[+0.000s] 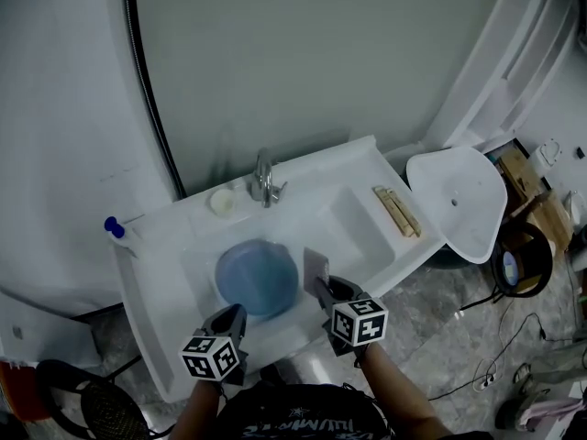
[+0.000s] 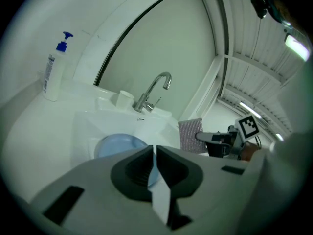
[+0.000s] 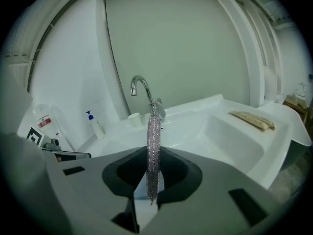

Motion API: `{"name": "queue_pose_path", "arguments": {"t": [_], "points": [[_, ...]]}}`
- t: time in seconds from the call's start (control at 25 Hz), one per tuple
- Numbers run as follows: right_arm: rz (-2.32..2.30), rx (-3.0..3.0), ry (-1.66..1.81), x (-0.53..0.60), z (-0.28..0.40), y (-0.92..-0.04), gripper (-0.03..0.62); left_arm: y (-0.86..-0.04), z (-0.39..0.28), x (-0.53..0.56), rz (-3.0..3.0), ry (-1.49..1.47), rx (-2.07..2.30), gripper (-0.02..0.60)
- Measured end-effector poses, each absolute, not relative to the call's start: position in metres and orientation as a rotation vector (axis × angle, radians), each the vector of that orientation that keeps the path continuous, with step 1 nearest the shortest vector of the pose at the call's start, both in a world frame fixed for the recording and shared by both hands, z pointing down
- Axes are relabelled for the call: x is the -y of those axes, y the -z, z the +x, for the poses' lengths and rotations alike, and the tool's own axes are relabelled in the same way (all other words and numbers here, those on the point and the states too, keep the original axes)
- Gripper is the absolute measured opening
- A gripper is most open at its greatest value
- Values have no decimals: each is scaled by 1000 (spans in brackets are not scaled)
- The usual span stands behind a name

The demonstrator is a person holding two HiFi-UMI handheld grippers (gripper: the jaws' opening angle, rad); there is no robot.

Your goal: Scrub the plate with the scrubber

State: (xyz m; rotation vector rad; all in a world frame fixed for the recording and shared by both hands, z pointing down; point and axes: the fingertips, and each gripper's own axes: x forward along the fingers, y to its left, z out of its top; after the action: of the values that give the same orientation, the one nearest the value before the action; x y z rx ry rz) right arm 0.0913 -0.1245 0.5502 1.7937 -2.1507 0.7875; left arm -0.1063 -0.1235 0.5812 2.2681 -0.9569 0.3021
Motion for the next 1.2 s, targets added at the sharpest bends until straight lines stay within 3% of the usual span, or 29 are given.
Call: {"name": "queue_pose_path", "arguments": {"t": [0.84, 0.92, 1.0, 1.2], "points": [[1502, 2250, -807, 171, 68, -578, 77, -623, -111, 133, 2056, -428, 1096, 25], [1455, 2273, -809, 179, 68, -580, 77, -628, -106, 128, 2031, -450, 1095, 62], [1411, 2292, -815, 188, 68, -583, 77, -636, -102, 126, 1999, -466, 1098, 143], [1308, 2316, -827, 204, 70, -595, 77, -651, -105, 133, 1923, -490, 1190, 179]]}}
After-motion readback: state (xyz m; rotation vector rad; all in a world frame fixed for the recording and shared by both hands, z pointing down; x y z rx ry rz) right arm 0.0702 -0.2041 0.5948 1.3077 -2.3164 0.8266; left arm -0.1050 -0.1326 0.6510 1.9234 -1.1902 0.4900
